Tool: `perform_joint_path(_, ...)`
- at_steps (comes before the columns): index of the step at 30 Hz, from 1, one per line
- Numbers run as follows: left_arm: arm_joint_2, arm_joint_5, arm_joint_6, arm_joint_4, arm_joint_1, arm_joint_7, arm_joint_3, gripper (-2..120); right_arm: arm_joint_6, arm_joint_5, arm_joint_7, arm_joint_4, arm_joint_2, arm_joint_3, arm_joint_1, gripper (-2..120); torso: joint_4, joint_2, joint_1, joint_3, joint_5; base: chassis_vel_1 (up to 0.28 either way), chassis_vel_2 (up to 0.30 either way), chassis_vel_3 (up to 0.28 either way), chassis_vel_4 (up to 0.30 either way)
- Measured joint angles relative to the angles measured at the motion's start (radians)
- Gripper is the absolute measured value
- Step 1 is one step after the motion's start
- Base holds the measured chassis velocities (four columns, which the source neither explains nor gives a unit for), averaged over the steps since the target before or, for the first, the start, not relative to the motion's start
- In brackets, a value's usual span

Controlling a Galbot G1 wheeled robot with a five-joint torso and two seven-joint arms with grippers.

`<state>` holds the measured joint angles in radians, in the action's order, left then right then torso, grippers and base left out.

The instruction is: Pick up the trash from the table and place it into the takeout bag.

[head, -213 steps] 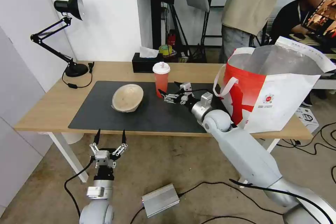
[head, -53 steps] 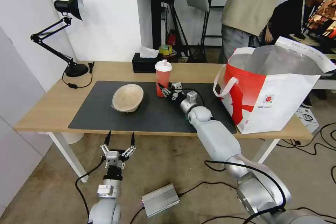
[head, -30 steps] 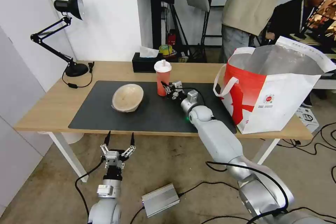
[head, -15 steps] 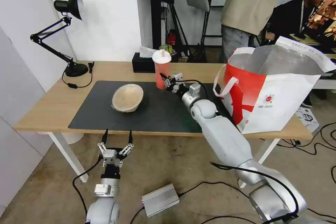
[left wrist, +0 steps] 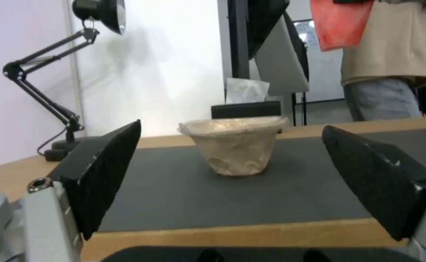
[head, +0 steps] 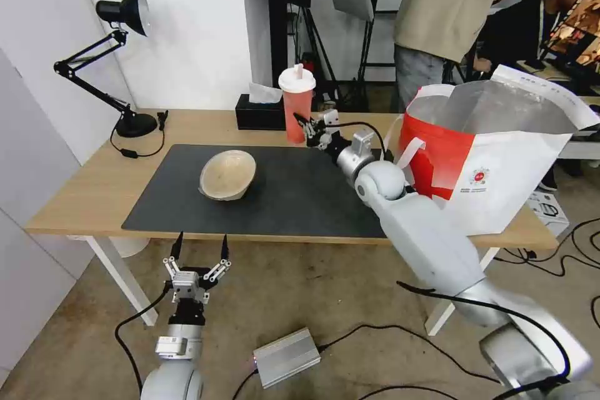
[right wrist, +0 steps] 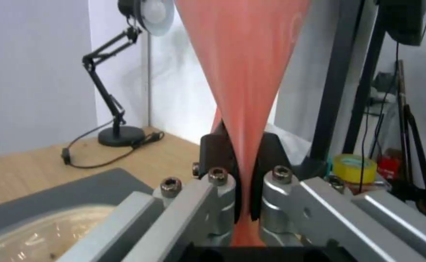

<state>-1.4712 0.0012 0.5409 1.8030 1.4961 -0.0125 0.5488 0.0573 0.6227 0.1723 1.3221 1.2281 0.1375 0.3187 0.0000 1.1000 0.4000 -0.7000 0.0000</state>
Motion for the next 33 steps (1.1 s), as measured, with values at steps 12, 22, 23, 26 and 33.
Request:
perform_joint_path(12, -0.005, 0.008, -0.009, 0.002, -0.007, 0.0, -0.008, 100, 0.043, 0.109, -0.021, 0.153, -0.124, 0.041, -0.07, 2, -0.0001, 0.0, 0.0, 0.0, 0.0001, 0.0, 0.0, 0.0, 0.0)
perform_joint_path(22, -0.009, 0.025, -0.009, -0.002, -0.007, 0.001, -0.018, 100, 0.055, 0.163, -0.033, 0.249, -0.209, 0.03, -0.095, 2, -0.0001, 0.0, 0.0, 0.0, 0.0002, 0.0, 0.0, 0.0, 0.0)
perform_joint_path(23, -0.009, 0.025, -0.009, -0.002, -0.007, 0.001, -0.018, 100, 0.055, 0.163, -0.033, 0.249, -0.209, 0.03, -0.095, 2, -0.0001, 0.0, 0.0, 0.0, 0.0002, 0.0, 0.0, 0.0, 0.0)
perform_joint_path(26, -0.004, 0.026, -0.009, -0.002, -0.009, 0.001, -0.017, 100, 0.058, 0.18, -0.035, 0.276, -0.239, 0.023, -0.104, 2, -0.0001, 0.0, 0.0, 0.0, 0.0001, 0.0, 0.0, 0.0, 0.0)
perform_joint_path(33, 0.009, 0.026, -0.01, -0.011, -0.014, 0.001, -0.015, 100, 0.067, 0.203, -0.033, 0.331, -0.312, -0.007, -0.109, 2, 0.0, 0.0, 0.0, 0.0, 0.0001, 0.0, 0.0, 0.0, 0.0)
